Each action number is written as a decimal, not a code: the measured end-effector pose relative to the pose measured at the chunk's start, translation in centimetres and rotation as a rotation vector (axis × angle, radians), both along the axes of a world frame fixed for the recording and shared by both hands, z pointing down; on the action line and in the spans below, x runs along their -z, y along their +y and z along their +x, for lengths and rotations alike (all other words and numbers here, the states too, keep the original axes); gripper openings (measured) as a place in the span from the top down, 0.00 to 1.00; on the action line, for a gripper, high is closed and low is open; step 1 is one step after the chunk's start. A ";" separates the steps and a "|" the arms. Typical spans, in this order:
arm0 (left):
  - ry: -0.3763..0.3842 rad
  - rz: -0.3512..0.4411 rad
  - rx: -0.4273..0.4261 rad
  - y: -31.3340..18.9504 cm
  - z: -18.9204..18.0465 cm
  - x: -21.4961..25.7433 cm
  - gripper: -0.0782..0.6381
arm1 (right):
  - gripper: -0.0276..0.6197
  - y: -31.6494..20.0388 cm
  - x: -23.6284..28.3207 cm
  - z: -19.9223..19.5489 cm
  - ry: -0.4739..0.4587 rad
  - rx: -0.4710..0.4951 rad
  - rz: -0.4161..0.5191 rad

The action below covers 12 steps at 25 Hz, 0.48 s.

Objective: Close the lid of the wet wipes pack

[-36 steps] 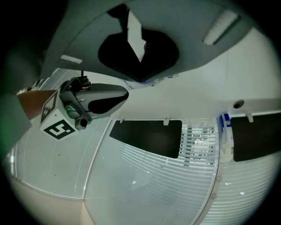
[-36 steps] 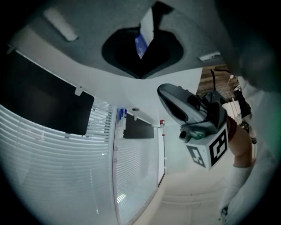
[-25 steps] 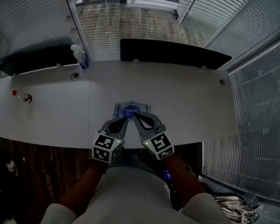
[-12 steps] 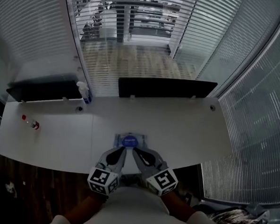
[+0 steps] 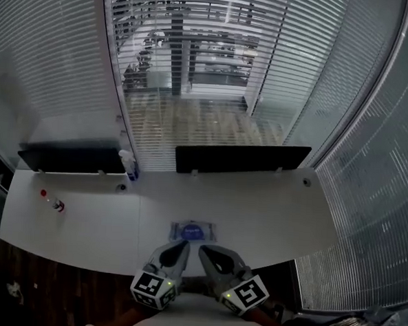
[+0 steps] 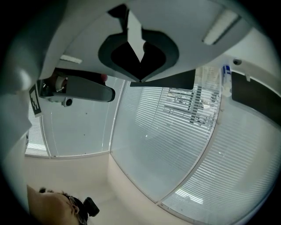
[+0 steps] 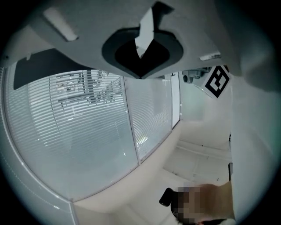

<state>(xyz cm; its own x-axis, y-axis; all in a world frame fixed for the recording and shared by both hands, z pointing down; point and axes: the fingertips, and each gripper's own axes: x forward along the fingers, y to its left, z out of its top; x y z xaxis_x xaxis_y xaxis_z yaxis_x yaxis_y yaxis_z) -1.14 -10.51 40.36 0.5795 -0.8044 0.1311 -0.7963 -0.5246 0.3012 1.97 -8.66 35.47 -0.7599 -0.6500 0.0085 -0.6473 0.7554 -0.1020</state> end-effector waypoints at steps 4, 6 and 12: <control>-0.008 0.019 -0.013 0.2 0.4 0.8 0.89 | 0.96 -0.1 0.3 0.9 -0.016 -0.030 -0.004; -0.016 0.019 -0.029 0.3 0.8 0.8 0.89 | 0.96 0.0 0.3 0.9 -0.016 -0.033 -0.012; -0.025 0.027 -0.045 0.5 1.1 1.0 0.89 | 0.96 0.1 1.2 0.5 -0.022 -0.031 0.022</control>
<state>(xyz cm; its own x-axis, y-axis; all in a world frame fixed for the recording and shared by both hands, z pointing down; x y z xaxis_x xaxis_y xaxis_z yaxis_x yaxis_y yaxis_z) -0.01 -10.05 39.35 0.6117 -0.7812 0.1248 -0.7790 -0.5674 0.2669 2.46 -8.55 34.32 -0.7390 -0.6733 -0.0226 -0.6684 0.7370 -0.1003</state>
